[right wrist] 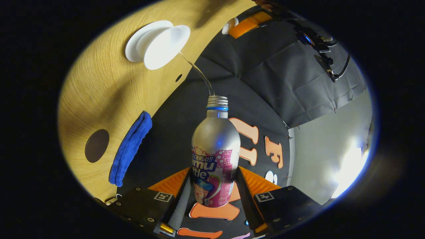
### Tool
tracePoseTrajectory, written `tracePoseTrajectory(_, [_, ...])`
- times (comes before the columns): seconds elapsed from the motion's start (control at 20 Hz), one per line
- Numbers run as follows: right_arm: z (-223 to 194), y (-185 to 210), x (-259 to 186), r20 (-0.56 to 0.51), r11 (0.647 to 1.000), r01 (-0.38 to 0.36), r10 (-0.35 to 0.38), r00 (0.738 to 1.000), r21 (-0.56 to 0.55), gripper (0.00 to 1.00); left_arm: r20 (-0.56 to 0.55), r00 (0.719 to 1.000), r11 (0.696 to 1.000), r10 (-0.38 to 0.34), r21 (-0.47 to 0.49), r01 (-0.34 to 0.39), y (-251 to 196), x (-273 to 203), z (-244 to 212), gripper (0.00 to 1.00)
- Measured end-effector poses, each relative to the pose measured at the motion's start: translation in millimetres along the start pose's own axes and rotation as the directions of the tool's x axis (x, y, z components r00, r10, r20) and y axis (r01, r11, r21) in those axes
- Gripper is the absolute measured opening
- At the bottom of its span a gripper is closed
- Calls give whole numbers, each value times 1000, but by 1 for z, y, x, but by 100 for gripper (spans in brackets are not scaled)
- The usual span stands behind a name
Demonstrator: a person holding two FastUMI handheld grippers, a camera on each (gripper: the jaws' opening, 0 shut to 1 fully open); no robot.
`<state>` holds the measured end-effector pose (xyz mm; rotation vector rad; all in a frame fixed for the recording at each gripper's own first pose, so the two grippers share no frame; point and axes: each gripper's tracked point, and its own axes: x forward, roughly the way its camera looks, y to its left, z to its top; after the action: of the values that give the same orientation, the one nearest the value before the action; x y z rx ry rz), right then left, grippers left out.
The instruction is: Open the teacup lid with one hand, grasp the water bottle and pour water into the teacup with the other hand; after pouring, place the water bottle on the coaster and then close the teacup lid.
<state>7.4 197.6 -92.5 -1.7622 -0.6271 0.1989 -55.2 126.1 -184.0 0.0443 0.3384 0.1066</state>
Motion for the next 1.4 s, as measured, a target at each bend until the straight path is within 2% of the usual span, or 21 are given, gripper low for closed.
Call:
tracePoseTrajectory(0.05, [8, 8, 1, 9, 1000, -6, 6, 1000, 1, 75, 0, 1000, 1000, -4, 2, 4, -3, 0, 0, 34])
tracePoseTrajectory(0.1, [14, 15, 0, 19, 1000, -19, 19, 1000, 9, 75, 1, 1000, 1000, -7, 0, 7, -4, -1, 1, 27])
tracePoseTrajectory(0.2, [21, 18, -3, 39, 1000, -21, 21, 999, 4, 75, 3, 1000, 1000, -15, -4, 15, -7, 0, 3, 30])
tracePoseTrajectory(0.3, [27, 22, -3, 60, 1000, -23, 23, 998, -3, 75, 0, 1000, 1000, -26, -2, 26, -12, 0, 2, 27])
tracePoseTrajectory(0.35, [30, 22, -3, 69, 1000, -21, 22, 997, -6, 75, 1, 1000, 1000, -29, 1, 29, -13, 0, 3, 30])
tracePoseTrajectory(0.6, [34, 27, -6, 83, 1000, -21, 21, 996, 0, 75, 9, 999, 999, -41, -5, 42, -21, -1, 6, 27])
tracePoseTrajectory(0.65, [36, 30, -7, 84, 999, -32, 30, 996, 17, 75, 12, 999, 999, -45, -5, 45, -23, -1, 8, 30])
tracePoseTrajectory(0.75, [40, 41, -9, 83, 993, -68, 61, 995, 93, 75, 20, 998, 998, -54, -9, 54, -27, -2, 11, 27])
tracePoseTrajectory(0.8, [43, 42, -12, 84, 988, -77, 66, 994, 134, 75, 23, 998, 998, -60, -14, 60, -29, -2, 11, 30])
tracePoseTrajectory(0.9, [49, 43, -13, 83, 977, -79, 64, 994, 198, 75, 25, 998, 998, -64, -14, 64, -31, -1, 13, 30])
tracePoseTrajectory(0.95, [51, 45, -14, 83, 972, -84, 67, 994, 219, 75, 26, 998, 998, -62, -15, 63, -31, 0, 14, 27])
tracePoseTrajectory(1.0, [52, 46, -15, 80, 967, -89, 72, 994, 238, 75, 27, 998, 998, -61, -14, 62, -32, 0, 14, 31])
tracePoseTrajectory(1.05, [53, 48, -14, 77, 960, -97, 79, 994, 262, 75, 28, 998, 998, -62, -15, 62, -33, 1, 15, 30])
tracePoseTrajectory(1.15, [48, 51, -14, 61, 933, -109, 94, 994, 342, 75, 40, 997, 997, -71, -23, 72, -37, -1, 20, 27])
tracePoseTrajectory(1.2, [45, 53, -14, 49, 910, -115, 104, 993, 398, 75, 46, 996, 996, -79, -26, 80, -41, -1, 22, 30])
tracePoseTrajectory(1.4, [22, 52, -9, -18, 804, -101, 137, 990, 586, 75, 63, 993, 994, -104, -23, 106, -57, 2, 33, 30])
